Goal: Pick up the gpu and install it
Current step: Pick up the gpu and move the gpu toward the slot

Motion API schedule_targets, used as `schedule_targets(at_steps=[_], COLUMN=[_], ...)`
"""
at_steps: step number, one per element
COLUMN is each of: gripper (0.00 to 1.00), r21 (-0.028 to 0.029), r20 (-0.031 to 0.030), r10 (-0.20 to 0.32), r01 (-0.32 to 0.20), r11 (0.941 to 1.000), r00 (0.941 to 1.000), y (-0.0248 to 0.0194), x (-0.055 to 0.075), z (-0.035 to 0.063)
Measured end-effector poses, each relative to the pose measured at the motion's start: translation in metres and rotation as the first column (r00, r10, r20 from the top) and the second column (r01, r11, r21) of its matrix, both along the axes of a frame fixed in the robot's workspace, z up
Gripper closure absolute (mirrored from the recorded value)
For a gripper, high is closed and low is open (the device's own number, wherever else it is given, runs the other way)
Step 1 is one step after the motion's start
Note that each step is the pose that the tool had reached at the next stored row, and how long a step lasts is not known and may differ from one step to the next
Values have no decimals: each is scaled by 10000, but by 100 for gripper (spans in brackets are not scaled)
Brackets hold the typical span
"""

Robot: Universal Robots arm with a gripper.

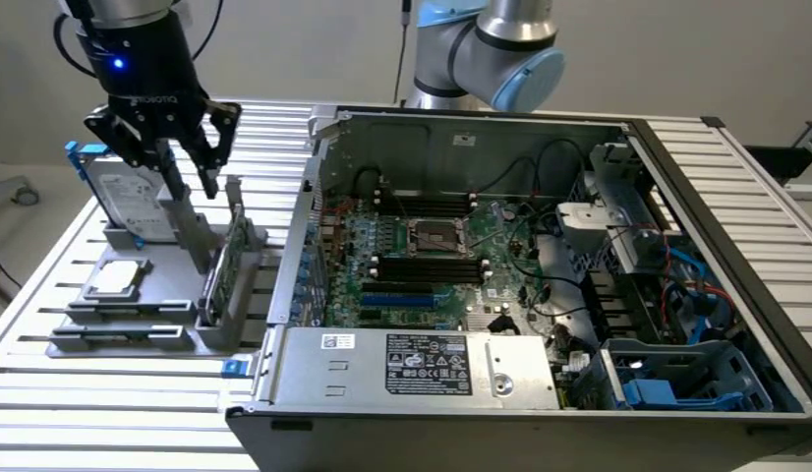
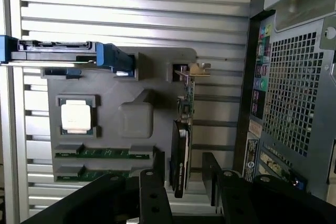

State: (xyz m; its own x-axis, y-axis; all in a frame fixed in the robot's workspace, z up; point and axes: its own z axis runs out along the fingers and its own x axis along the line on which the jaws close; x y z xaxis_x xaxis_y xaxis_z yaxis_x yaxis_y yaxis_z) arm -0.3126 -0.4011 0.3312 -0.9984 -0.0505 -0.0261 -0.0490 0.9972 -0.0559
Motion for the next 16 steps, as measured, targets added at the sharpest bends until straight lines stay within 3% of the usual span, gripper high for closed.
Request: schedule_targets(at_steps=[16], gripper=[58], r21=[0], r20=[0], r10=[57], r01=[-57], r11=[10000], r00=[10000], y=[-27], x=[34], z=[-291])
